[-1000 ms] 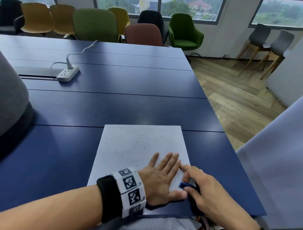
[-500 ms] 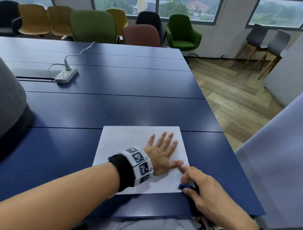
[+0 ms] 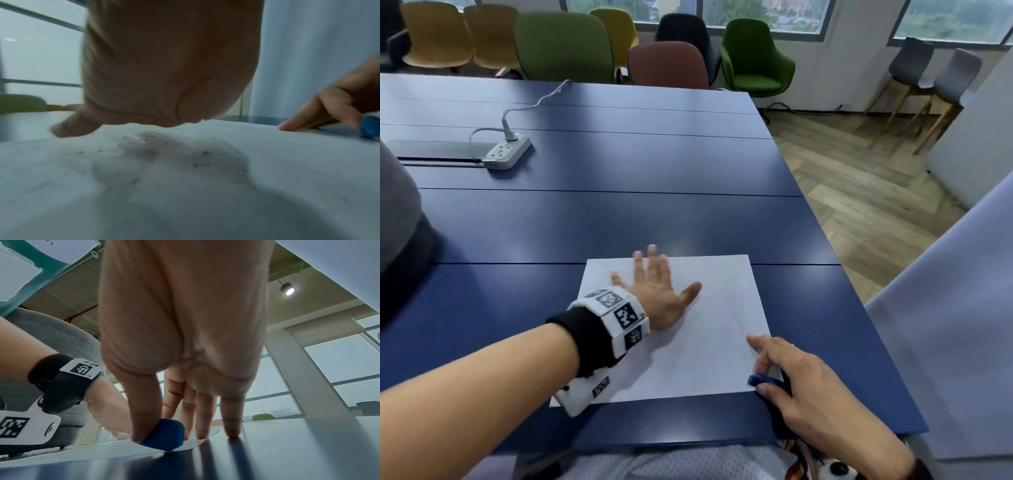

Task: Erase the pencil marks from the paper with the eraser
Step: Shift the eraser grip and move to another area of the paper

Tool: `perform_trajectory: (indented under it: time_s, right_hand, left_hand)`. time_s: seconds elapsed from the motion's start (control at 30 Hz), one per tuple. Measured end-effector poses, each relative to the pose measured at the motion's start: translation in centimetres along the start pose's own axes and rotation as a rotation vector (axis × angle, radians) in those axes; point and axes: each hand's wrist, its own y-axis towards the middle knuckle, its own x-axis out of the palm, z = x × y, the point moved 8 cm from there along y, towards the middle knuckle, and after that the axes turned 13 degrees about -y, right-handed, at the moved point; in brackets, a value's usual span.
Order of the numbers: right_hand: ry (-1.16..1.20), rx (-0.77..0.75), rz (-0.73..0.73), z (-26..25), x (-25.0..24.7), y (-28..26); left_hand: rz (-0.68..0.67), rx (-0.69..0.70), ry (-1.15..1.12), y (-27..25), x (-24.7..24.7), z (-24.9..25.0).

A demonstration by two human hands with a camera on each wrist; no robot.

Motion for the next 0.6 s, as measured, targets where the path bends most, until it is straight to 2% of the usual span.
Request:
perform_trajectory:
  time_s: [0.07,0.13,0.23,0.37,0.43,0.5,0.6]
  right_hand:
    - [-0.002,0.012,0.002,0.1,-0.1,0.0]
    - [-0.012,0.021,-0.004,0.1,-0.1,-0.1]
    - [-0.015,0.014,-0.011,-0.1,-0.1,-0.3]
    - [-0.033,0.026,-0.012,0.2,0.1,-0.2]
    - [-0.048,0.026,-0.011,0.3,0.2,-0.2]
    - [-0.068,0.016,-0.005,0.1,0.0,-0.2]
    - [-0.101,0.020,0.006,-0.2,-0.4,0.0]
  left_hand:
    - [-0.097,0.210,0.110,-0.4,1.8,3.7]
    - [-0.201,0.332,0.198,-0.9,3.7,5.9]
    - [-0.202,0.308,0.274,-0.6,3.7,4.8]
    - [-0.134,0.102,0.251,-0.4,0.8,-0.7]
    - [-0.082,0.047,0.235,-0.6,-0.2,-1.8]
    - [-0.064,0.099,0.232,-1.2,-0.5,-0.9]
    - [-0.167,0.204,0.203,-2.2,0.1,1.4]
